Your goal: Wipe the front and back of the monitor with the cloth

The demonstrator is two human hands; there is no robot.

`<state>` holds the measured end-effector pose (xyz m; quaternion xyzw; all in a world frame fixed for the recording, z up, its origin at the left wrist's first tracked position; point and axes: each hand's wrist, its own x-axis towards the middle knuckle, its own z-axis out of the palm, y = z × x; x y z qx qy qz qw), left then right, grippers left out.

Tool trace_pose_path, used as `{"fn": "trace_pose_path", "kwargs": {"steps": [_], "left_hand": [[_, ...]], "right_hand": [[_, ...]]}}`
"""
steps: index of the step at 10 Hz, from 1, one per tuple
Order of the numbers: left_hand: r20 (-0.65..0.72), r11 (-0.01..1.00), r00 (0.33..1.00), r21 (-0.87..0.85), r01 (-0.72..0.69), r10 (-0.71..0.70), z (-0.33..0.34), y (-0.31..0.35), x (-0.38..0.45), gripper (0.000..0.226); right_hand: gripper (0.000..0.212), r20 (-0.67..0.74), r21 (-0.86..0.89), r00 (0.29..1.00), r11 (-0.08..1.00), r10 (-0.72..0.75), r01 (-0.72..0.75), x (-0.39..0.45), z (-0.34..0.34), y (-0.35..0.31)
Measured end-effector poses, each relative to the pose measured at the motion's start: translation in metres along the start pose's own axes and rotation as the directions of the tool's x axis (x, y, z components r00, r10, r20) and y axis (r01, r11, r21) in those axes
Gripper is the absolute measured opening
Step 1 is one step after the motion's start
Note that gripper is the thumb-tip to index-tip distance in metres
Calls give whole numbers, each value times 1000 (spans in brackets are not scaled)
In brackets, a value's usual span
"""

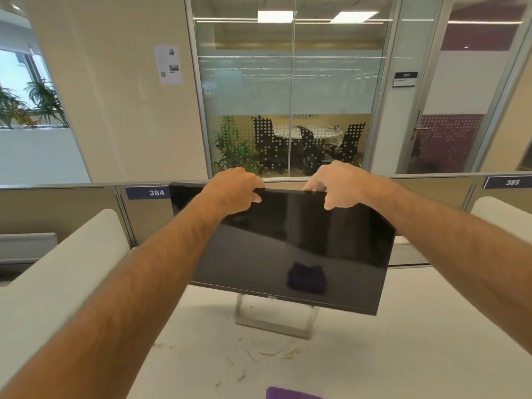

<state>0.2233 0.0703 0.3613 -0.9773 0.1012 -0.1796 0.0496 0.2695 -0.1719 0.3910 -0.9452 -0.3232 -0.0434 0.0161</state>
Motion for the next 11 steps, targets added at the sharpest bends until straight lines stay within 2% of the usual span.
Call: {"fn": "trace_pose_path", "kwargs": {"steps": [1, 3, 8, 9, 10, 11], "left_hand": [[-2, 999, 1000, 36, 12, -12, -2, 4, 1, 30], [-3, 996, 999, 73, 47, -47, -3, 10, 2, 26], [-84, 993, 995, 100, 64, -56, 4, 17, -3, 30], [-136, 992, 985, -71, 101, -110, 5, 18, -12, 37], [-199, 947, 964, -301, 112, -178, 8, 15, -26, 51], [-405, 940, 895, -337, 41, -184, 13, 16, -48, 56]], "right_hand": [[58, -73, -75, 997, 997, -37, 31, 2, 7, 9], [57, -114, -148, 992, 989, -43, 26, 5, 14, 12], [62, -195, -152, 981, 988, -11, -20, 7, 26, 18], [64, -191, -142, 982, 990, -5, -22, 7, 29, 19], [68, -196, -98, 981, 995, -3, -17, 3, 35, 18], [69, -360, 19, 933, 1000, 2, 5, -5, 44, 21]]}}
